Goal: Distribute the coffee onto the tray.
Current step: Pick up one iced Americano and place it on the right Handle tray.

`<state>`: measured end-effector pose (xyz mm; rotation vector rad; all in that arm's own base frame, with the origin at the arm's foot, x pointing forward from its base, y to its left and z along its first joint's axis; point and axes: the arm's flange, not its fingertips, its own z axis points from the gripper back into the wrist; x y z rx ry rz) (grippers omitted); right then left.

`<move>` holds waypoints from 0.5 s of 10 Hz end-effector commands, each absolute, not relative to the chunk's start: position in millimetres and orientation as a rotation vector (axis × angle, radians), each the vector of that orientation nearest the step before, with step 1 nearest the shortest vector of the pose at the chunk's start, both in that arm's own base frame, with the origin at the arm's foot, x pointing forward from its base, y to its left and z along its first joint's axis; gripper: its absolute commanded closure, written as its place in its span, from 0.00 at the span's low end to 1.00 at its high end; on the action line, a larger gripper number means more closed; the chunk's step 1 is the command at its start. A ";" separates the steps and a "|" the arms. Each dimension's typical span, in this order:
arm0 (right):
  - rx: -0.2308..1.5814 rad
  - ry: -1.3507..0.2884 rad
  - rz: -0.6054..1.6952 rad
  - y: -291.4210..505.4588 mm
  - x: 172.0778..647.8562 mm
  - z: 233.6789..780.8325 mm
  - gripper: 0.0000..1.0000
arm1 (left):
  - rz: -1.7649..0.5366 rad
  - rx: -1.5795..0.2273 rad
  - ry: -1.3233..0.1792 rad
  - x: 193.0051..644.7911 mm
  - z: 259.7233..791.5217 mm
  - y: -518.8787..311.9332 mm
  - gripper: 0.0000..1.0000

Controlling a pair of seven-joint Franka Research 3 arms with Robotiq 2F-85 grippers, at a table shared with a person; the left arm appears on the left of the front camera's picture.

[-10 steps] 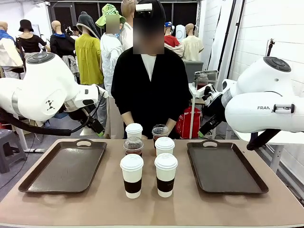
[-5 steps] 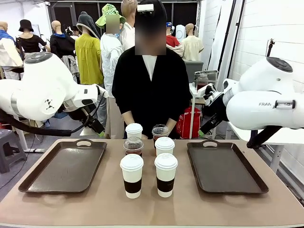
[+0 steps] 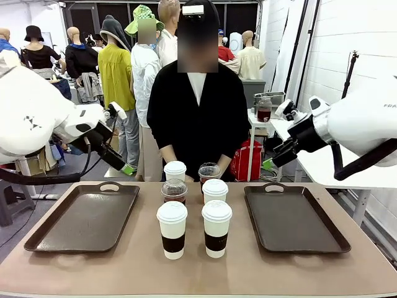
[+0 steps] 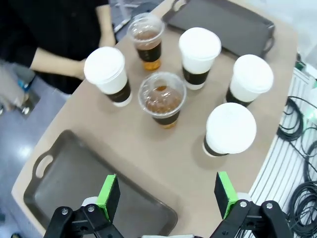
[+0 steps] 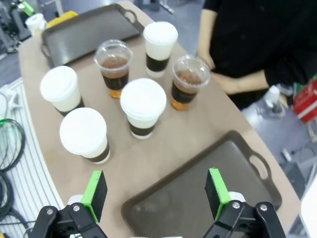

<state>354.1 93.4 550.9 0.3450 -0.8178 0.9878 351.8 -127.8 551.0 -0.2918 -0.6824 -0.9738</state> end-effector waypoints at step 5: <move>0.452 -0.853 1.011 91.3 367.6 533.6 0.00 | -0.960 -0.398 -0.809 362.7 527.3 -123.5 0.00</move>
